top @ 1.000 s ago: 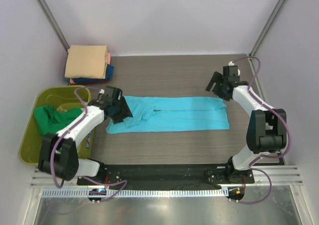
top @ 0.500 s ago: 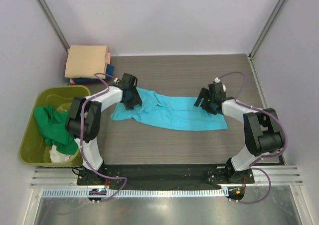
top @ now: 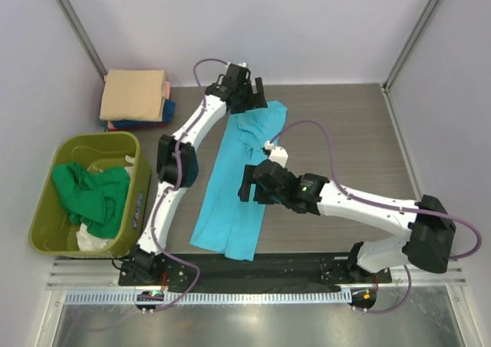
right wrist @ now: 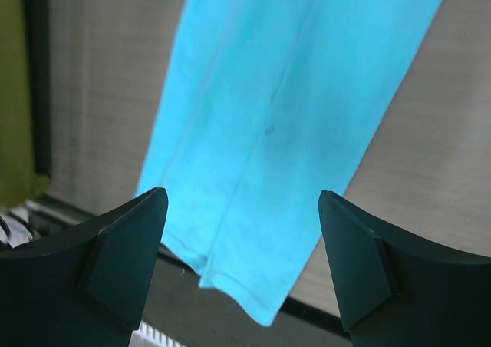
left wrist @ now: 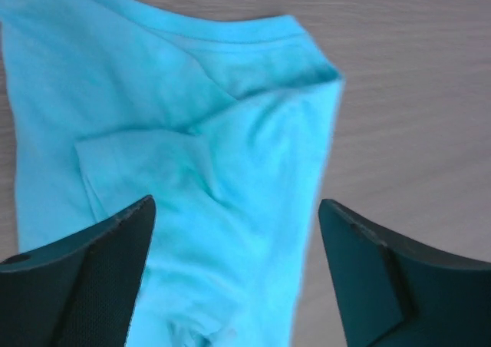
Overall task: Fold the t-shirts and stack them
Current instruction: Fold the tshirt
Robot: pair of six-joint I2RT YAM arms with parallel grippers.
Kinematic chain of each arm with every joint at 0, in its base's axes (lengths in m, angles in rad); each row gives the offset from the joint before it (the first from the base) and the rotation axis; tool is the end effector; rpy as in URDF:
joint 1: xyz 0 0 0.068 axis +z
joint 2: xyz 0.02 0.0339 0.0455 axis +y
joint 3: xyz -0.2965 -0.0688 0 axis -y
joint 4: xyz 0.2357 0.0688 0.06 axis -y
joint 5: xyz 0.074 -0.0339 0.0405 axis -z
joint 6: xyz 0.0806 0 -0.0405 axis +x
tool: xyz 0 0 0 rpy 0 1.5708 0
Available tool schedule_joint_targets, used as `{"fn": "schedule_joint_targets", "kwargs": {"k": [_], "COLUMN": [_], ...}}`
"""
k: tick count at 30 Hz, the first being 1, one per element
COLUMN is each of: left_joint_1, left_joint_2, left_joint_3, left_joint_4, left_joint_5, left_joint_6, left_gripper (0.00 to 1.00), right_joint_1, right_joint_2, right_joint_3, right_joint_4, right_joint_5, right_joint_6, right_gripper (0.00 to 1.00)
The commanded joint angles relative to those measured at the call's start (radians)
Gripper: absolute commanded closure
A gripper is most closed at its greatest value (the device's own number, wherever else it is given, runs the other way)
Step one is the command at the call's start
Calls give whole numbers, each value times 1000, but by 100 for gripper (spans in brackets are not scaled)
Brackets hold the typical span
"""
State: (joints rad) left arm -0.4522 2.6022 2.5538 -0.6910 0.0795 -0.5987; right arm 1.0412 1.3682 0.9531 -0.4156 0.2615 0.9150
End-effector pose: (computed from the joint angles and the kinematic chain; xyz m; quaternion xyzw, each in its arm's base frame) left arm 0.5610 -0.2796 0.2103 -0.0509 0.9128 -0.2339 0.3308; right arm 0.1709 0.2506 0.2517 -0.0112 0.9255 0.2295 0.3011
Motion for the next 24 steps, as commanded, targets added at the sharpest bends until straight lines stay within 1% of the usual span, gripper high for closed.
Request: {"fn": "schedule_joint_targets", "kwargs": {"k": [1, 2, 3, 4, 5, 6, 7, 9, 10, 11, 12, 13, 14, 15, 16, 17, 18, 19, 20, 21, 24], "left_joint_1": [21, 23, 23, 23, 24, 29, 35, 38, 38, 38, 38, 38, 38, 37, 38, 37, 37, 35, 33, 21, -26], "left_joint_2": [-318, -370, -425, -503, -543, -577, -650, -729, -781, -874, -928, -976, -1069, -1109, -1148, -1216, -1244, -1272, -1294, -1323, -1321], "left_joint_3": [-173, -220, -251, -292, -305, -322, -342, -476, -538, -699, -775, -869, -948, -1109, -1180, -1245, -1323, -1445, -1512, -1605, -1711], "left_joint_4": [69, 90, 88, 75, 53, -3, -28, -56, -51, -38, -1, 20, 45, 85, 103, 122, 161, 188, 212, 260, 338], "left_joint_5": [98, 86, 72, 40, 22, 7, -12, -52, -60, -64, -66, -60, -57, -53, -37, -24, -15, 12, 22, 32, 43], "left_joint_6": [76, 83, 92, 111, 114, 119, 120, 122, 122, 111, 97, 83, 51, 27, 5, -10, -45, -61, -81, -111, -145], "left_gripper": [7, 2, 1, 1, 1, 1, 1, 1, 1, 1, 1, 1, 1, 1, 1, 2, 3, 3, 4, 5, 6], "right_joint_1": [-39, -59, -113, -139, -170, -223, -251, -302, -357, -375, -395, -427, -444, -457, -467, -489, -498, -506, -517, -521, -530], "right_joint_2": [-73, -66, -51, -22, 4, 26, 82, 144, 187, 268, 317, 360, 444, 484, 523, 610, 647, 692, 730, 805, 896], "right_joint_3": [125, 140, 159, 189, 203, 219, 249, 286, 350, 384, 422, 500, 539, 577, 655, 696, 734, 810, 846, 909, 981], "right_joint_4": [-146, -146, -144, -143, -137, -126, -114, -66, -61, -55, -55, -60, -71, -81, -92, -112, -120, -127, -140, -146, -155], "right_joint_5": [229, 222, 211, 179, 162, 145, 124, 47, 23, -17, -33, -50, -60, -64, -64, -62, -62, -73, -79, -88, -96], "right_joint_6": [-82, -122, -136, -162, -162, -191, -206, -250, -258, -274, -292, -301, -307, -311, -323, -329, -335, -344, -366, -372, -401], "right_gripper": [14, 14, 14, 14, 14, 14, 14, 14, 14, 14, 14, 14, 14, 14, 15, 14, 15, 15, 16, 17, 17]}}
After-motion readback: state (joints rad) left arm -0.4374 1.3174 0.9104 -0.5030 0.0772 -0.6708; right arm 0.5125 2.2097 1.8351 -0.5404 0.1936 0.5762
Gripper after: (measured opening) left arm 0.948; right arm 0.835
